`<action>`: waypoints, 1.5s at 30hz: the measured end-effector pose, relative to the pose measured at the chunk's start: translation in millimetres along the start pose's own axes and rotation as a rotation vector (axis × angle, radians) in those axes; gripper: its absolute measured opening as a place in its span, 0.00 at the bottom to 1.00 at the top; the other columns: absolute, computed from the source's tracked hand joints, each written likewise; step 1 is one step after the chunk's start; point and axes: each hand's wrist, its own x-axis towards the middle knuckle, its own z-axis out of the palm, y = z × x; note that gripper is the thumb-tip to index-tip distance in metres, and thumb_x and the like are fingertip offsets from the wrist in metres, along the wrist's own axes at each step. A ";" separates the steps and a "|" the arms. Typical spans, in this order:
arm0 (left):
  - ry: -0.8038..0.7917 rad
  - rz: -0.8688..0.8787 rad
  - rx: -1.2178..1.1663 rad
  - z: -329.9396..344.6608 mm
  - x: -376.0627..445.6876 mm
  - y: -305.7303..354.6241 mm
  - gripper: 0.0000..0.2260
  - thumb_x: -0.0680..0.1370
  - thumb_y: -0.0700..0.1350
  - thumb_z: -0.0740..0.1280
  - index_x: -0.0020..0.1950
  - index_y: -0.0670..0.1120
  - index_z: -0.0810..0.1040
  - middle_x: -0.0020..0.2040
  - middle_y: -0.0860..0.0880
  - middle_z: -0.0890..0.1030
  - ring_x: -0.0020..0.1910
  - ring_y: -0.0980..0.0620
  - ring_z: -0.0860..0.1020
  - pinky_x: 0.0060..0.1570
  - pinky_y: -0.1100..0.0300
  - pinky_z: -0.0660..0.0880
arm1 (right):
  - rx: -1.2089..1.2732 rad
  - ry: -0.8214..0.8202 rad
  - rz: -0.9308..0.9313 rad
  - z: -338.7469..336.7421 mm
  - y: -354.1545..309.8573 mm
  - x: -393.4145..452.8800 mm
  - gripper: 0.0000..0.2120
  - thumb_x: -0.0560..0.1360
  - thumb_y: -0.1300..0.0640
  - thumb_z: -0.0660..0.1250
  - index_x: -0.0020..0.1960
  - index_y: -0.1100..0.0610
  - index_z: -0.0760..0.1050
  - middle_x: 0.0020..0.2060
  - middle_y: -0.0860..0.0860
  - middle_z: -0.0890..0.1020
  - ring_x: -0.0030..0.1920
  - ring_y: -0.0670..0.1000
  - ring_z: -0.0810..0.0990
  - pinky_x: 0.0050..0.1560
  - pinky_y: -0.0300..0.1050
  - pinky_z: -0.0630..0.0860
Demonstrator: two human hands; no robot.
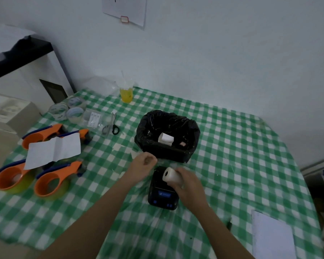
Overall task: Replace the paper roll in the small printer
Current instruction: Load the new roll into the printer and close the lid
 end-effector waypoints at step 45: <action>-0.210 0.041 0.495 41.7 61.8 -28.9 0.12 0.78 0.44 0.63 0.60 0.44 0.71 0.58 0.41 0.74 0.53 0.41 0.76 0.54 0.46 0.75 | -0.325 0.076 -0.134 86.3 57.8 21.3 0.02 0.66 0.56 0.71 0.37 0.51 0.82 0.33 0.46 0.81 0.37 0.50 0.76 0.33 0.41 0.75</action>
